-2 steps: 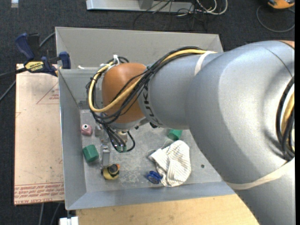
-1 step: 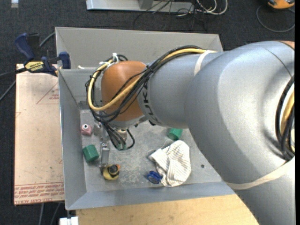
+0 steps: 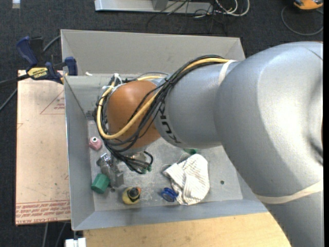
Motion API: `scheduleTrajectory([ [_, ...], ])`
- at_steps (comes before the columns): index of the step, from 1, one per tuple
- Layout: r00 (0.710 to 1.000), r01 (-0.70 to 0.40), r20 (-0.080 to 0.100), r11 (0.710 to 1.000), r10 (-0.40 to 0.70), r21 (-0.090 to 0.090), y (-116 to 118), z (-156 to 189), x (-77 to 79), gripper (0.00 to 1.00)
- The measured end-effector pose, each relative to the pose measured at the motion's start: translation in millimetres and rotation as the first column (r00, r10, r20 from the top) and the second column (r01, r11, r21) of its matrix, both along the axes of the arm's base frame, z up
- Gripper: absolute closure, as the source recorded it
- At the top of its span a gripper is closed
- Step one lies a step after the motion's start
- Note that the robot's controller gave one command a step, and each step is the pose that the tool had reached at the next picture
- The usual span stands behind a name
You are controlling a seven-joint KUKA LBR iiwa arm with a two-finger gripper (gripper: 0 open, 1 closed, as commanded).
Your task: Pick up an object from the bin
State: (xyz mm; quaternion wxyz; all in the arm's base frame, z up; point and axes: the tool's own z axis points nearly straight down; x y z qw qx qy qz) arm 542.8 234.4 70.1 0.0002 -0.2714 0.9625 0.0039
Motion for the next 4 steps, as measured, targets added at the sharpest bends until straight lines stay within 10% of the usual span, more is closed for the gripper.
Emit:
scheduleTrajectory([
  [2,1.0,0.013,0.0,1.0,-0.013,0.002,-10.1,0.0,-16.2,1.0],
  [3,1.0,0.009,0.0,1.0,-0.009,0.002,-2.6,3.9,-26.7,0.0],
  [4,1.0,0.01,0.0,1.0,-0.01,0.002,-2.8,3.8,-26.6,0.0],
])
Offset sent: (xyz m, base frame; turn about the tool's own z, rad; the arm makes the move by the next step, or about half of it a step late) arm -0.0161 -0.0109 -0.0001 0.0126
